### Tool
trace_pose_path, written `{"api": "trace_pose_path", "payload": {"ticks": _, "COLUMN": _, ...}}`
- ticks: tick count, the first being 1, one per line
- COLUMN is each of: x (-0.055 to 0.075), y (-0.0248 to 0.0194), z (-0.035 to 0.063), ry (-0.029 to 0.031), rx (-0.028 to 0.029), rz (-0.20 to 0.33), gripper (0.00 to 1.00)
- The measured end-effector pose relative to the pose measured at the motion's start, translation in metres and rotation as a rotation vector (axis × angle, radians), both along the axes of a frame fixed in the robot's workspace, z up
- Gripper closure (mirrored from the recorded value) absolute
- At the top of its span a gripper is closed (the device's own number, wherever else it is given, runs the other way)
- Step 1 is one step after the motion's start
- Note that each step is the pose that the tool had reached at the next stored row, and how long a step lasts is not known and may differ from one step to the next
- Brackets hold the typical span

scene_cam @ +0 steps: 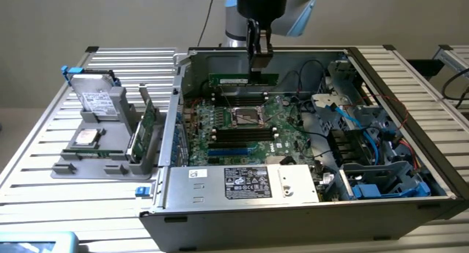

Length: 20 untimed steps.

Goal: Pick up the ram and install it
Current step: 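Insert the ram into the slot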

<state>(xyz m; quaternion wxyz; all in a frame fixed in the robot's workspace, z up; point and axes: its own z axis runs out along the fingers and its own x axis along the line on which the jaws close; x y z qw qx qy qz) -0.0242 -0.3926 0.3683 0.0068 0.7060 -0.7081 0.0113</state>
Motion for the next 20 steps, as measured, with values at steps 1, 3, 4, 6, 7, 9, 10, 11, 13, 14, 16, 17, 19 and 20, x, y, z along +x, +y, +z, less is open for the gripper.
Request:
{"api": "trace_pose_path", "payload": {"ticks": 1, "x": 0.000, "y": 0.0033, "z": -0.0012, "ry": 0.0001, "rx": -0.0026, "rz": 0.000, "gripper": 0.87}}
{"api": "trace_pose_path", "payload": {"ticks": 3, "x": 0.000, "y": 0.0065, "z": -0.0040, "ry": 0.0001, "rx": -0.0069, "rz": 0.000, "gripper": 0.87}}
{"api": "trace_pose_path", "payload": {"ticks": 4, "x": 0.000, "y": 0.0066, "z": -0.0051, "ry": 0.0000, "rx": -0.0092, "rz": 0.001, "gripper": 0.87}}
{"api": "trace_pose_path", "payload": {"ticks": 6, "x": 0.000, "y": 0.0067, "z": -0.0080, "ry": 0.0000, "rx": -0.0122, "rz": 0.004, "gripper": 0.87}}
{"api": "trace_pose_path", "payload": {"ticks": 7, "x": 0.000, "y": 0.0067, "z": -0.0098, "ry": 0.0000, "rx": -0.0130, "rz": 0.006, "gripper": 0.87}}
{"api": "trace_pose_path", "payload": {"ticks": 9, "x": 0.001, "y": 0.0067, "z": -0.0131, "ry": -0.0005, "rx": -0.0134, "rz": 0.007, "gripper": 0.87}}
{"api": "trace_pose_path", "payload": {"ticks": 10, "x": 0.001, "y": 0.0067, "z": -0.0150, "ry": -0.0008, "rx": -0.0135, "rz": 0.007, "gripper": 0.87}}
{"api": "trace_pose_path", "payload": {"ticks": 11, "x": 0.002, "y": 0.0067, "z": -0.0167, "ry": -0.0009, "rx": -0.0136, "rz": 0.008, "gripper": 0.87}}
{"api": "trace_pose_path", "payload": {"ticks": 13, "x": 0.005, "y": 0.0067, "z": -0.0199, "ry": -0.0011, "rx": -0.0136, "rz": 0.009, "gripper": 0.87}}
{"api": "trace_pose_path", "payload": {"ticks": 14, "x": 0.005, "y": 0.0067, "z": -0.0214, "ry": -0.0010, "rx": -0.0138, "rz": 0.009, "gripper": 0.87}}
{"api": "trace_pose_path", "payload": {"ticks": 16, "x": 0.005, "y": 0.0067, "z": -0.0251, "ry": -0.0010, "rx": -0.0140, "rz": 0.009, "gripper": 0.87}}
{"api": "trace_pose_path", "payload": {"ticks": 17, "x": 0.005, "y": 0.0067, "z": -0.0266, "ry": -0.0010, "rx": -0.0141, "rz": 0.009, "gripper": 0.87}}
{"api": "trace_pose_path", "payload": {"ticks": 19, "x": 0.005, "y": 0.0067, "z": -0.0295, "ry": -0.0011, "rx": -0.0140, "rz": 0.009, "gripper": 0.87}}
{"api": "trace_pose_path", "payload": {"ticks": 20, "x": 0.005, "y": 0.0067, "z": -0.0310, "ry": -0.0011, "rx": -0.0139, "rz": 0.009, "gripper": 0.87}}
